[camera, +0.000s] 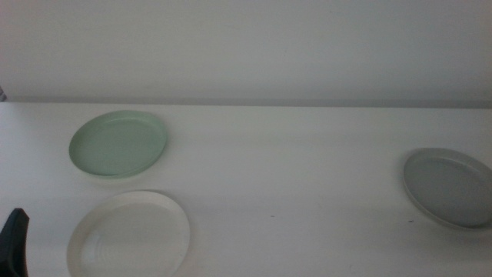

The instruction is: Stack the three bowls on top of each other.

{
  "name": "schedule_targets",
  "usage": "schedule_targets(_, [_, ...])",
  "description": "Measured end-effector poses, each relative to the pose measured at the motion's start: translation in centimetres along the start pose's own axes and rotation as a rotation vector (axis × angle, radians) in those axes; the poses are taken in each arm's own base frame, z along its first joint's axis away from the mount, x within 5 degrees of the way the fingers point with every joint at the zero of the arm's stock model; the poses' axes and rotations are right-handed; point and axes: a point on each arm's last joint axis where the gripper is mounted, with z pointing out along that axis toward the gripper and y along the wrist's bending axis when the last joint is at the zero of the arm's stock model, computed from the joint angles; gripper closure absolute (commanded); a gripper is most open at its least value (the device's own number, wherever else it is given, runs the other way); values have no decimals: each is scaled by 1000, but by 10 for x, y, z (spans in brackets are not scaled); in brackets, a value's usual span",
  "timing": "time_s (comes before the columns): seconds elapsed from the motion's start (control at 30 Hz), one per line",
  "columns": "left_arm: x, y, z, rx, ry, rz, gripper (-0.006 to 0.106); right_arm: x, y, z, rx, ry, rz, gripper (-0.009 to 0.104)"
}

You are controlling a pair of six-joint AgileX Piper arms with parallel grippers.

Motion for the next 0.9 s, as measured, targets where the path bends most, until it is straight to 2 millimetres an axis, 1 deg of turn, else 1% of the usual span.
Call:
schedule_targets(0.07, [-2,0,2,-2,60,0,7,0,0,0,0,0,0,2])
schedule_targets(0.1, [-9,0,4,-3,114,0,7,0,0,0,0,0,0,2])
schedule_targets(0.17, [-31,-1,12,-3,231,-14,7,0,0,0,0,0,0,2])
schedule_targets(0.23, [-60,-3,23,2,393,-38,7,0,0,0,0,0,0,2])
schedule_targets(0.27, [-77,-3,28,5,444,-44,7,0,0,0,0,0,0,2])
schedule_targets(0.3, [-89,-4,35,6,533,-48,7,0,0,0,0,0,0,2])
schedule_targets(0.37, [-104,-5,51,13,725,-42,7,0,0,0,0,0,0,2])
schedule_targets(0.43, [-109,-6,63,16,890,-34,7,0,0,0,0,0,0,2])
schedule_targets(0.5, [-110,-6,77,20,1013,-27,7,0,0,0,0,0,0,2])
schedule_targets(0.6, [-100,-6,100,18,1148,-30,7,0,0,0,0,0,0,2])
schedule_targets(0.77, [-66,-6,137,15,1330,-41,7,0,0,0,0,0,0,2])
schedule_targets(0.9, [-43,-5,155,6,1419,-31,7,0,0,0,0,0,0,2])
